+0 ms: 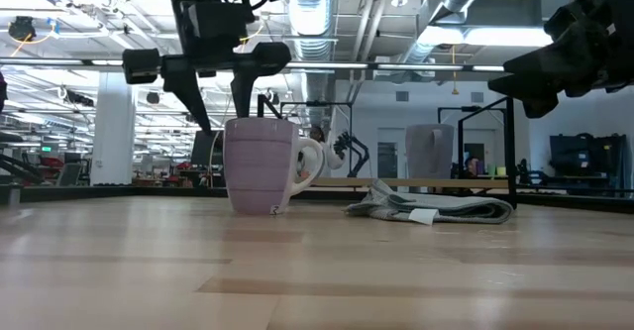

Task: Stack small to large cups/mugs on shelf
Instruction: Put the top purple mug on the shelf

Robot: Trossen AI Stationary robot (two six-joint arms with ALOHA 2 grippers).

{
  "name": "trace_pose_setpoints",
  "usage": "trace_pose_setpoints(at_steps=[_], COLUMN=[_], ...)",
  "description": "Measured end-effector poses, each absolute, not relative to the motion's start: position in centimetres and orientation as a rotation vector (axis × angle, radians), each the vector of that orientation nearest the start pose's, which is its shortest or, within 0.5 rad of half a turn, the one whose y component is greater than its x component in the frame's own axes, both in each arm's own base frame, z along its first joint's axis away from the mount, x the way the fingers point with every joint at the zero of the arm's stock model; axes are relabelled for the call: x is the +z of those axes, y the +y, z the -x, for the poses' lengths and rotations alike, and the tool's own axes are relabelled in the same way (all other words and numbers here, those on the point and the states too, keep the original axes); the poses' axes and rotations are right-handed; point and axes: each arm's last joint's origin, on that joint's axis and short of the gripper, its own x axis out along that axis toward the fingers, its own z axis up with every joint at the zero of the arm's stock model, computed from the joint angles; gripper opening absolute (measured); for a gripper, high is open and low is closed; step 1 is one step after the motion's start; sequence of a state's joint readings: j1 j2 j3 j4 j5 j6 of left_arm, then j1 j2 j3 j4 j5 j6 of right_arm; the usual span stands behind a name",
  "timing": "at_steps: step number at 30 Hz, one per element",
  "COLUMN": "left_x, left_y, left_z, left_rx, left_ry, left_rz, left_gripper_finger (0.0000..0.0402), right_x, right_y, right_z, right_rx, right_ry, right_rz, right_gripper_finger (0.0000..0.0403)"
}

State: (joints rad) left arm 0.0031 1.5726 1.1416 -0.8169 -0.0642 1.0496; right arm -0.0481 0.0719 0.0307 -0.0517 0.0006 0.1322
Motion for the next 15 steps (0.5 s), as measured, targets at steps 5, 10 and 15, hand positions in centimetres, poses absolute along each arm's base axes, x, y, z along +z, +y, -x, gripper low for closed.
trace_pose_setpoints(at_steps=[5, 10, 15], left_x=[23.0, 24.0, 25.5], left_y=[-0.3, -0.6, -0.2], left_z=[-30.0, -30.4, -31.0], left_rx=[-0.615, -0.606, -0.524], left_ry=[1.141, 1.100, 1.071], left_rz=[-0.947, -0.919, -0.803], left_gripper_finger=[0.0197, 0.0200, 0.0199], right_x=[16.3, 16.3, 16.3], right_y=[-0.5, -0.5, -0.5], right_z=[-10.0, -10.0, -10.0], right_rx=[-0.055, -0.055, -0.055], right_ry=[0.090, 0.090, 0.090], right_rz=[-0.134, -0.134, -0.134], right_gripper_finger=[0.0240, 0.0240, 0.0240])
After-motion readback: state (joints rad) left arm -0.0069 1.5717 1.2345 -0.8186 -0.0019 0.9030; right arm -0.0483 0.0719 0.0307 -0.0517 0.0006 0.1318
